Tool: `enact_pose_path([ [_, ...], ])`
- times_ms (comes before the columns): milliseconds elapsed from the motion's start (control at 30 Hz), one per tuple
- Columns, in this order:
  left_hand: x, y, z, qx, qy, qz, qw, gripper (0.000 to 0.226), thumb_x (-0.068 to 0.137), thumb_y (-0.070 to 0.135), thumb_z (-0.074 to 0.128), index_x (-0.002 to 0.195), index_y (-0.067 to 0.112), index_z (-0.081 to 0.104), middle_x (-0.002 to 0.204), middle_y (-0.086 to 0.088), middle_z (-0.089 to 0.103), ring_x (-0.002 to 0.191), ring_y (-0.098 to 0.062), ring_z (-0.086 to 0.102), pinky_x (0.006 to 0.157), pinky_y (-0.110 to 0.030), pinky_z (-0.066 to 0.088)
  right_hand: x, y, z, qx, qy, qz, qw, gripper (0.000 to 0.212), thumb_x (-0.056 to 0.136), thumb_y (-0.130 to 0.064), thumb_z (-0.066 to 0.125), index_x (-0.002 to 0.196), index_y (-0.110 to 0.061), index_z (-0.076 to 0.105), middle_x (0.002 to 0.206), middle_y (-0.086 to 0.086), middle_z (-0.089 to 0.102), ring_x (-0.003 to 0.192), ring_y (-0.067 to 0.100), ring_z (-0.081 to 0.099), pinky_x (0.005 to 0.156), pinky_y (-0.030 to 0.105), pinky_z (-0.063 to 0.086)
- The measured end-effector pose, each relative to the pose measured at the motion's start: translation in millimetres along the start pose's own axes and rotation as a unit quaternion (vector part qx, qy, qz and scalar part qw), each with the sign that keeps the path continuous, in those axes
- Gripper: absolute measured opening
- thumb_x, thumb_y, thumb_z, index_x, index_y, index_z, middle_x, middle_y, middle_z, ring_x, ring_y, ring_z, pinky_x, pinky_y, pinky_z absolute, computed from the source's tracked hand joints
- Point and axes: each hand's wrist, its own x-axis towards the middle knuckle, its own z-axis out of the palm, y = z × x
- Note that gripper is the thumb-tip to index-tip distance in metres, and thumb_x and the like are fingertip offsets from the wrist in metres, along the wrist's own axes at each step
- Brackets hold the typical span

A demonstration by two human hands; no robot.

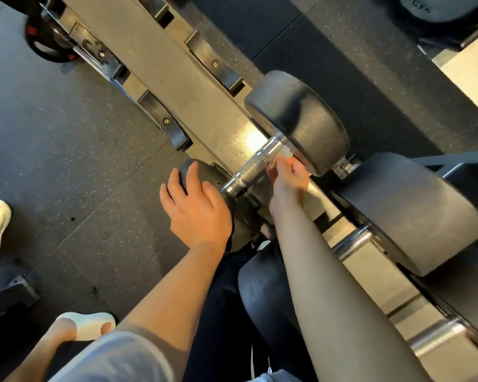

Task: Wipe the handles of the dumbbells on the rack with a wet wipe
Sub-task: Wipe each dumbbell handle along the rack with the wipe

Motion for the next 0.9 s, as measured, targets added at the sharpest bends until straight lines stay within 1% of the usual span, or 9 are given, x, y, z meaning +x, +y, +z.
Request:
enact_pose_path([
  [67,0.4,-0.2,0.3,0.003,0.000,-0.001,1.000,0.052,0.093,0.032,0.026,0.139,0.027,0.048,0.149,-0.005,0.038,0.141,-0.029,0.026,0.100,-0.048,0.038,2.0,-5.5,16.7,0.197,-0.022,0.119,0.973,0.020,0.098,-0.015,0.046,0.116,-0.013,0.056,0.115,0.010,0.059,0.107,0.023,0.057,0.101,0.037,0.041],
  [133,-0.1,-0.3,1.5,0.005,-0.002,0.000,1.000,0.051,0.093,0.032,0.027,0.139,0.027,0.048,0.149,-0.005,0.038,0.140,-0.029,0.026,0.100,-0.048,0.038,-0.3,-6.7,24.8,0.241,-0.042,0.151,0.958,0.033,0.100,-0.020,0.041,0.131,-0.012,0.047,0.129,0.013,0.054,0.121,0.027,0.050,0.109,0.042,0.031],
  [300,1.6,-1.3,1.4,0.008,0.000,0.000,1.000,0.051,0.093,0.032,0.026,0.139,0.027,0.049,0.148,-0.005,0.039,0.140,-0.029,0.028,0.098,-0.048,0.040,-6.7,4.3,7.9,0.002,-0.052,0.099,0.994,0.014,0.095,-0.008,0.045,0.101,-0.015,0.056,0.088,0.005,0.058,0.080,0.015,0.053,0.073,0.025,0.046],
  [367,0.4,-1.4,0.7,0.008,-0.002,0.001,1.000,0.051,0.093,0.032,0.026,0.139,0.026,0.049,0.149,-0.006,0.039,0.140,-0.030,0.028,0.098,-0.049,0.040,-13.4,21.0,-0.4,-0.082,-0.078,0.097,0.989,0.022,0.093,-0.006,0.050,0.111,-0.017,0.057,0.096,0.004,0.060,0.088,0.016,0.056,0.079,0.027,0.048],
  [433,-0.5,-0.7,-0.4,0.004,-0.007,0.004,1.000,0.052,0.093,0.031,0.026,0.139,0.026,0.049,0.149,-0.006,0.038,0.140,-0.030,0.027,0.097,-0.048,0.040,-19.8,35.9,-5.6,-0.179,-0.120,0.066,0.974,0.018,0.091,-0.012,0.055,0.102,-0.025,0.060,0.096,-0.002,0.062,0.093,0.018,0.058,0.084,0.032,0.048],
  [567,1.5,0.1,-0.9,0.007,-0.009,0.006,1.000,0.052,0.092,0.032,0.026,0.139,0.026,0.048,0.149,-0.006,0.038,0.139,-0.031,0.027,0.096,-0.049,0.041,-29.2,32.9,-11.1,-0.397,-0.214,-0.081,0.889,0.026,0.092,-0.015,0.055,0.070,-0.028,0.052,0.078,-0.011,0.054,0.075,0.006,0.050,0.067,0.025,0.041],
  [700,0.8,-0.4,-2.2,0.002,-0.018,0.007,1.000,0.051,0.094,0.032,0.027,0.139,0.025,0.047,0.149,-0.007,0.037,0.139,-0.032,0.027,0.094,-0.051,0.042,-33.8,13.7,-7.9,-0.531,-0.251,-0.163,0.793,0.021,0.094,-0.015,0.048,0.074,-0.021,0.051,0.082,-0.003,0.053,0.074,0.011,0.047,0.057,0.020,0.035],
  [800,1.2,0.2,-4.3,-0.006,-0.026,0.008,1.000,0.050,0.094,0.032,0.027,0.140,0.026,0.046,0.149,-0.008,0.036,0.139,-0.032,0.026,0.096,-0.051,0.040,-35.3,10.7,-3.9,-0.611,-0.248,-0.229,0.716,0.019,0.096,-0.016,0.046,0.078,-0.021,0.051,0.079,0.002,0.052,0.074,0.018,0.049,0.062,0.025,0.036],
  [900,3.0,-1.1,-7.9,-0.024,-0.061,0.005,0.998,0.043,0.101,0.028,0.032,0.144,0.026,0.041,0.153,-0.007,0.029,0.142,-0.030,0.018,0.106,-0.047,0.031,-36.6,10.3,-3.9,-0.618,-0.242,-0.280,0.693,0.021,0.097,-0.016,0.045,0.078,-0.020,0.053,0.078,0.003,0.052,0.071,0.018,0.047,0.062,0.025,0.032],
])
